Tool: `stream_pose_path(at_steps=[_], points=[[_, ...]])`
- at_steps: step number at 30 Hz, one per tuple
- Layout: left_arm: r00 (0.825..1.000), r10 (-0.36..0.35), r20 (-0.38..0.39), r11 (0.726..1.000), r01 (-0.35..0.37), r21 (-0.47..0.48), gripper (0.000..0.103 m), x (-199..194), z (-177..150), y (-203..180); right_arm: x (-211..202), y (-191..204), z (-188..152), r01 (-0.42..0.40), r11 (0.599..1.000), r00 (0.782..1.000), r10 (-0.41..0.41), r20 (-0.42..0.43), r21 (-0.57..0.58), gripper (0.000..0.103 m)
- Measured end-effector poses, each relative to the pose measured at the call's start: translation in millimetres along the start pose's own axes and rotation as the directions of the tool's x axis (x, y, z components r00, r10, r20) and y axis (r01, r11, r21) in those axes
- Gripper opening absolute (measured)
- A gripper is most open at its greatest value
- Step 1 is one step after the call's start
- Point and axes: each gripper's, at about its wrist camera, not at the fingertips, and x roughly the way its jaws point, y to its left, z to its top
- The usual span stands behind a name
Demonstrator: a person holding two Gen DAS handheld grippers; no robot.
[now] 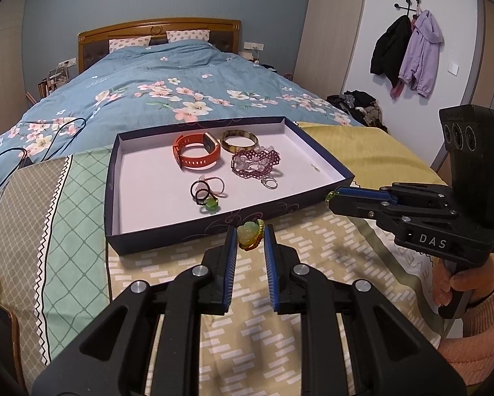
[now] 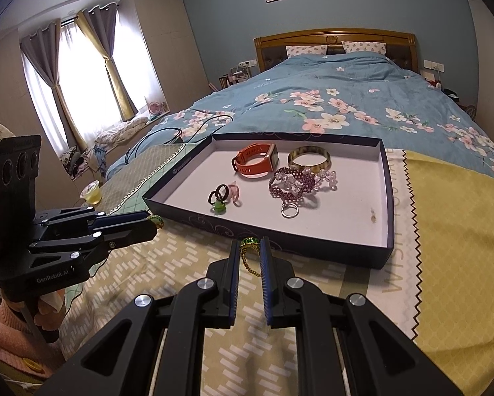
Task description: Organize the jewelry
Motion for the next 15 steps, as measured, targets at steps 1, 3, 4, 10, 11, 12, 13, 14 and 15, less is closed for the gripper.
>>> stream_pose_path(at_steps=[1,3,4,10,11,12,13,14,15], points=[[1.000,-0.001,0.001,1.000,0.001,0.000,0.017,0.2,0.6,0.4,-0.2,-0.2,0.7,0.000,1.000,1.000,0.000,0.001,0.000,0.011],[1.000,0.003,0.007,1.000,-0.003,0.001,0.017,0.0,2.4,-0.4,0.0,-0.4,1.6,-0.002,1.000,1.000,0.002,0.003,0.001,0.011],[1.000,0.002,0.008,1.000,-0.002,0.002,0.017,-0.1,2.9,-0.5,0.0,-0.3,2.3,-0.004,1.000,1.000,0.004,0.004,0.001,0.011],[1.000,0.004,0.018,1.000,-0.004,0.006,0.017,-1.0,7.4,-2.7,1.6,-0.6,7.2,-0.004,1.000,1.000,0.004,0.011,-0.003,0.011],[1.000,0.004,0.020,1.000,-0.004,0.007,0.017,-1.2,8.0,-2.8,1.9,-0.7,8.1,-0.003,1.000,1.000,0.003,0.013,-0.003,0.011],[1.000,0.005,0.022,1.000,-0.006,0.009,0.017,-1.5,8.5,-2.9,2.2,-0.7,9.0,-0.002,1.000,1.000,0.002,0.014,-0.003,0.011],[1.000,0.006,0.023,1.000,-0.006,0.008,0.017,-1.6,8.9,-3.0,2.0,-0.8,9.5,-0.002,1.000,1.000,0.002,0.015,-0.002,0.011],[1.000,0.005,0.023,1.000,-0.005,0.008,0.017,-1.3,9.0,-2.4,2.0,-0.9,9.5,-0.003,1.000,1.000,0.003,0.015,-0.002,0.011],[1.000,0.006,0.025,1.000,-0.006,0.008,0.017,-1.4,9.6,-2.4,2.0,-0.9,9.6,-0.003,1.000,1.000,0.003,0.015,-0.003,0.010]])
